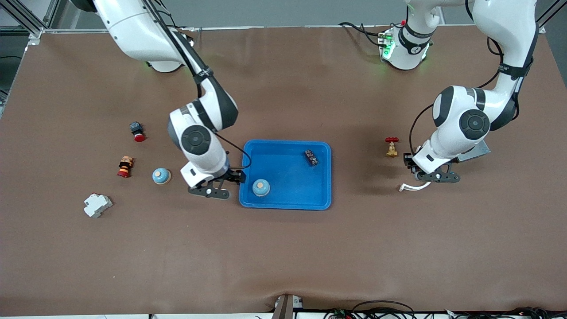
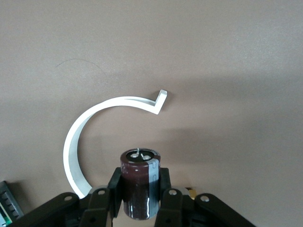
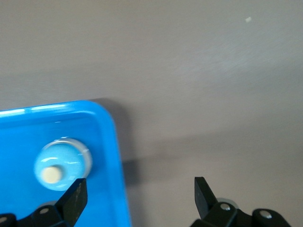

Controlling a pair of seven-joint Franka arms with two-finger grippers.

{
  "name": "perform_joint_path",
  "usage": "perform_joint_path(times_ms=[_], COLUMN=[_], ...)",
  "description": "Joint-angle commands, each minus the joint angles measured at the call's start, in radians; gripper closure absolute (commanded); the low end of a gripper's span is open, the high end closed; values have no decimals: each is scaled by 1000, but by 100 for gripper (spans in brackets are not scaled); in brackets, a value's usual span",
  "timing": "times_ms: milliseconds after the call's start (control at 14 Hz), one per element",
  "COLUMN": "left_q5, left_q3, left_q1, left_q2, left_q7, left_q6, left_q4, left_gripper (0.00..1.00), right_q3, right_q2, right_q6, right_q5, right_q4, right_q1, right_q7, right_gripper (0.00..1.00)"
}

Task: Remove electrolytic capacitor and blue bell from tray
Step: 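Set the bell down with the right gripper while the left gripper carries the capacitor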

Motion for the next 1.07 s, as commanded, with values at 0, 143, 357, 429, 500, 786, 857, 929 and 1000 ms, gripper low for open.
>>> perform_joint_path(times_ms=[0, 143, 357, 429, 500, 786, 857, 929, 1000], left_q5=[6, 6, 6, 6, 7, 17, 17, 17, 17], left_q3=[-8, -8, -7, -7, -7, -7, -7, -7, -7], left_q1=[11, 13, 14, 16, 29, 43, 43, 45, 54], left_q2=[16, 36, 59, 64, 68, 99, 107, 113, 116], left_q7=[-2, -2, -2, -2, 0, 6, 6, 6, 6], left_q6=[44, 54, 68, 68, 70, 91, 99, 104, 104], left_q4=[-15, -15, -15, -15, -15, -17, -17, -17, -15], left_gripper=[100, 100, 100, 100, 100, 100, 100, 100, 100], right_q3=[-7, -7, -7, -7, -7, -7, -7, -7, -7], right_q2=[77, 100, 149, 166, 176, 212, 223, 234, 243], right_q6=[-26, -24, -14, -14, -12, 6, 38, 64, 72], right_q5=[-22, -19, -21, -21, -21, -19, -18, -18, -18], right_q4=[109, 139, 189, 209, 217, 246, 246, 246, 246], right_q1=[42, 48, 62, 71, 74, 82, 83, 85, 86], right_q7=[101, 116, 173, 185, 191, 213, 222, 222, 222], right_gripper=[0, 0, 0, 0, 0, 0, 0, 0, 0])
